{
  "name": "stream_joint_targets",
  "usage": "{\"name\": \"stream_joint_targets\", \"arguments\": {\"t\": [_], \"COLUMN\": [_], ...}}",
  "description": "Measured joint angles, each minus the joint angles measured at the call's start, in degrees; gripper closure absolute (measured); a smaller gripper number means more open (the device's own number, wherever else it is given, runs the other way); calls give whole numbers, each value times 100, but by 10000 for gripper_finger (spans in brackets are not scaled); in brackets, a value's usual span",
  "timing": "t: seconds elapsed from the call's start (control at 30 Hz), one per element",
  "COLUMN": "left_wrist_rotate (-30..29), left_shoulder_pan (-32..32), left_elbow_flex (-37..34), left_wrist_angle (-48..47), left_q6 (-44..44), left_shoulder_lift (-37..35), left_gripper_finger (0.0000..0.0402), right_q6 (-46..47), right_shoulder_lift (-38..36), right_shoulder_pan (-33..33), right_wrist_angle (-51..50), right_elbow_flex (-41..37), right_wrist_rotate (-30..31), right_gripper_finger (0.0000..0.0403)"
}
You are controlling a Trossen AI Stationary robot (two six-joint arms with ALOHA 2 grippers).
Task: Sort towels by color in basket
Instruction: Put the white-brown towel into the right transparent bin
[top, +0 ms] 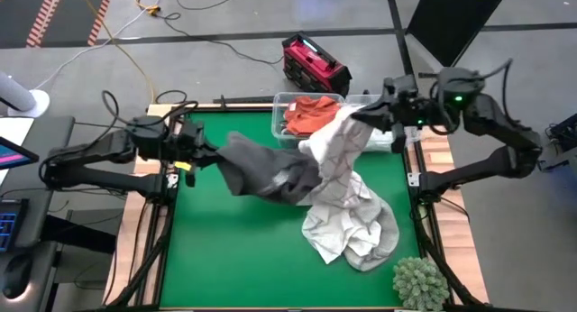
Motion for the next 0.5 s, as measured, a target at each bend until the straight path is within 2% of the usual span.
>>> {"name": "stream_joint_targets", "arguments": {"t": [0.17,0.3,0.5], "left_wrist_rotate": [-2,109,199], "left_shoulder_pan": [-2,-56,-252], "left_elbow_flex": [0,0,0], "left_wrist_angle": [-63,-86,-226], "left_q6": [-452,-746,-979], "left_shoulder_lift": [-44,150,442], "left_gripper_finger": [369,318,210], "right_q6": [-531,-1234,-2626], "right_shoulder_lift": [-254,-351,-452], "right_shoulder_pan": [-110,-251,-251], "right_wrist_angle": [773,2310,4826], "right_elbow_flex": [0,0,2], "right_wrist_rotate": [921,985,939], "right_gripper_finger": [373,370,378]}}
